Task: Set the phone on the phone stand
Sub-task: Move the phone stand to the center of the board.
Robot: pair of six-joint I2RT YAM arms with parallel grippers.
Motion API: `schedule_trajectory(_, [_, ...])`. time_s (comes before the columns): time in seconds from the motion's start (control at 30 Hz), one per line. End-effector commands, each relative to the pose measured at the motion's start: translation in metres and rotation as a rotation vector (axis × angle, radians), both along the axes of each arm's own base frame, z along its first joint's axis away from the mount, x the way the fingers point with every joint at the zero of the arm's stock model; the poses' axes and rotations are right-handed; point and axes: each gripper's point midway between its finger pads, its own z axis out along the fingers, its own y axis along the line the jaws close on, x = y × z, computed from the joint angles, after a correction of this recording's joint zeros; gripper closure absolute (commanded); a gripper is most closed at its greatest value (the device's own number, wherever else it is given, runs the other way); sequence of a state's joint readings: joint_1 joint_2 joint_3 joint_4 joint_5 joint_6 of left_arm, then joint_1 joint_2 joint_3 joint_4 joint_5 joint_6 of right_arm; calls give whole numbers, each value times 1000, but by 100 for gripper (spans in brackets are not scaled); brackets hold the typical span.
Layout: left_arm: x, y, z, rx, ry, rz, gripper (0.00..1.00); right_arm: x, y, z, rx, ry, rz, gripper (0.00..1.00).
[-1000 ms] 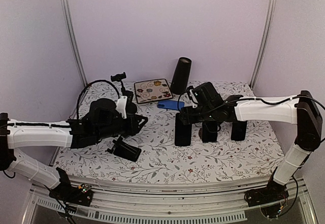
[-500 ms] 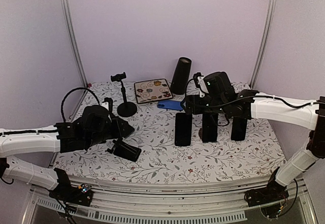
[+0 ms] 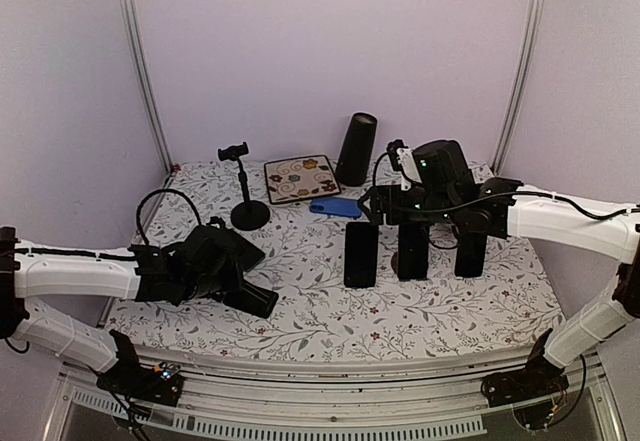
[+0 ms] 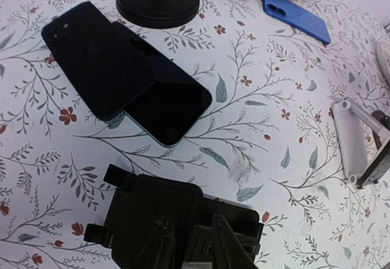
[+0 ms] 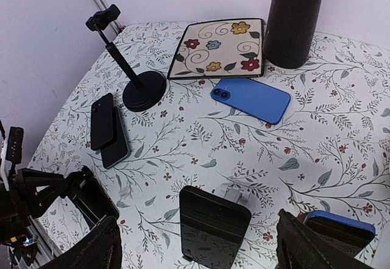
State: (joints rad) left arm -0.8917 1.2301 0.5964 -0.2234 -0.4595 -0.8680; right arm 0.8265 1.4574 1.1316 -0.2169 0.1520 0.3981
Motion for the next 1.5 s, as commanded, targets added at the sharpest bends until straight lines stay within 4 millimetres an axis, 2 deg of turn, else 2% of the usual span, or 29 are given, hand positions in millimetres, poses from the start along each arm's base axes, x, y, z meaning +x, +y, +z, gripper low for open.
schedule_trajectory(0.0, [5,-4,0,14,16,4,80,-6,-2,12,30,-24,10,12])
schedule_trajectory(0.13, [5,-7,-1,-4,29,7,82,-8,-4,11,29,-20,10,12])
schedule_trajectory(0.33, [-2,-14,-4,-41,55,2,81,-11,-4,7,33,-14,14,12])
schedule_trajectory(0.53, [-10,-20,-3,-33,57,18,56,-12,-5,4,31,-10,19,12])
schedule_trajectory(0.83, [-9,-9,27,-50,-18,56,45,-14,-8,2,29,-12,16,12])
schedule_trajectory(0.93, [-8,2,32,-47,-29,85,35,-15,-10,1,28,-13,14,12])
schedule_trajectory(1.07, [-5,15,26,-46,-10,101,20,-16,-10,0,31,-11,16,12])
schedule_trajectory(1.2, [-5,7,16,-76,15,36,6,-17,-11,1,37,-11,15,12])
schedule_trajectory(1.27, [-6,3,11,-86,37,16,4,-17,-11,2,39,-12,15,12])
schedule_trajectory(1.47, [-14,-17,0,-118,98,-53,3,-19,-11,3,47,-12,18,12])
